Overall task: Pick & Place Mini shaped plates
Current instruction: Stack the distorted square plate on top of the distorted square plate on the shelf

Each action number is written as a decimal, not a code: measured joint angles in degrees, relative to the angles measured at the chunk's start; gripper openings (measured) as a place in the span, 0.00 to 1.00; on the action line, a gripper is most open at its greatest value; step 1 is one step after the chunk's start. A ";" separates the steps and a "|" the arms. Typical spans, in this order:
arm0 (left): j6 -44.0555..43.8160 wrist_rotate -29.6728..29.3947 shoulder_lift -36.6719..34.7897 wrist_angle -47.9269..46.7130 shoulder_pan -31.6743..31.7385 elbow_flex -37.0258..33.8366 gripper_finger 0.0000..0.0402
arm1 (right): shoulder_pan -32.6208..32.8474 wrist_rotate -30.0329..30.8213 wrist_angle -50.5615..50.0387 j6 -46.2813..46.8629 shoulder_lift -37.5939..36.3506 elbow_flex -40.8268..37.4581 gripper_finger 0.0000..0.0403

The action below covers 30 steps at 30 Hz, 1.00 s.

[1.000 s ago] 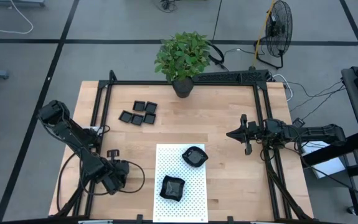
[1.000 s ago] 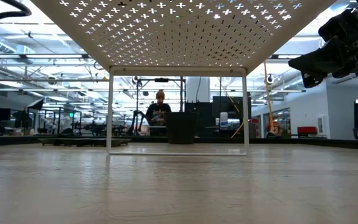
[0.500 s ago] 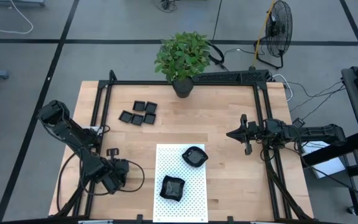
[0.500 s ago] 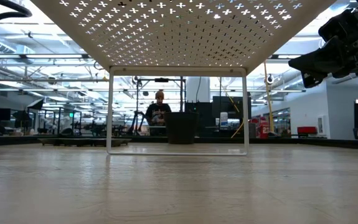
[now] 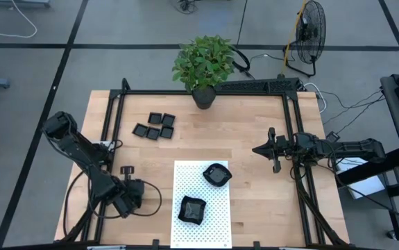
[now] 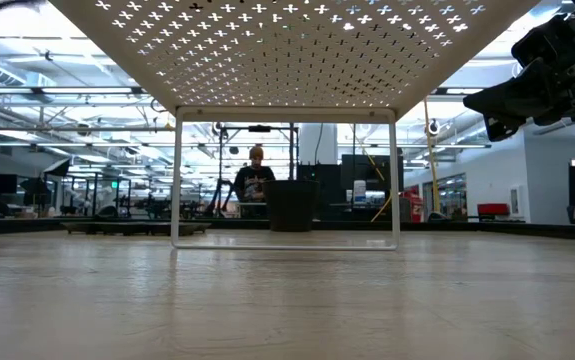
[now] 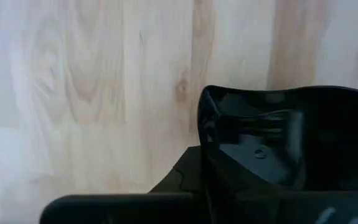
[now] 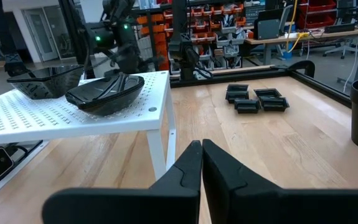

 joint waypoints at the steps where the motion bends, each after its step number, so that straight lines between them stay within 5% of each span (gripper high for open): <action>1: 0.61 -1.19 -0.24 -0.15 -0.02 0.70 0.01 | 0.00 -0.02 0.00 0.00 0.02 0.00 0.00; 10: 10.55 -16.72 -4.17 -2.94 -2.09 9.83 0.01 | 0.00 0.00 0.00 -0.01 0.00 0.00 0.00; 20: 32.34 -35.44 -5.69 1.95 -5.47 20.03 0.01 | 0.00 0.00 -0.02 0.00 0.00 0.00 0.00; 26: 44.17 -37.82 -5.67 17.87 -3.34 23.39 0.02 | 0.00 -0.02 -0.02 0.00 0.02 0.00 0.00; 30: 52.03 -32.53 -5.66 25.56 1.37 24.25 0.01 | 0.00 0.00 0.00 0.00 0.00 0.00 0.00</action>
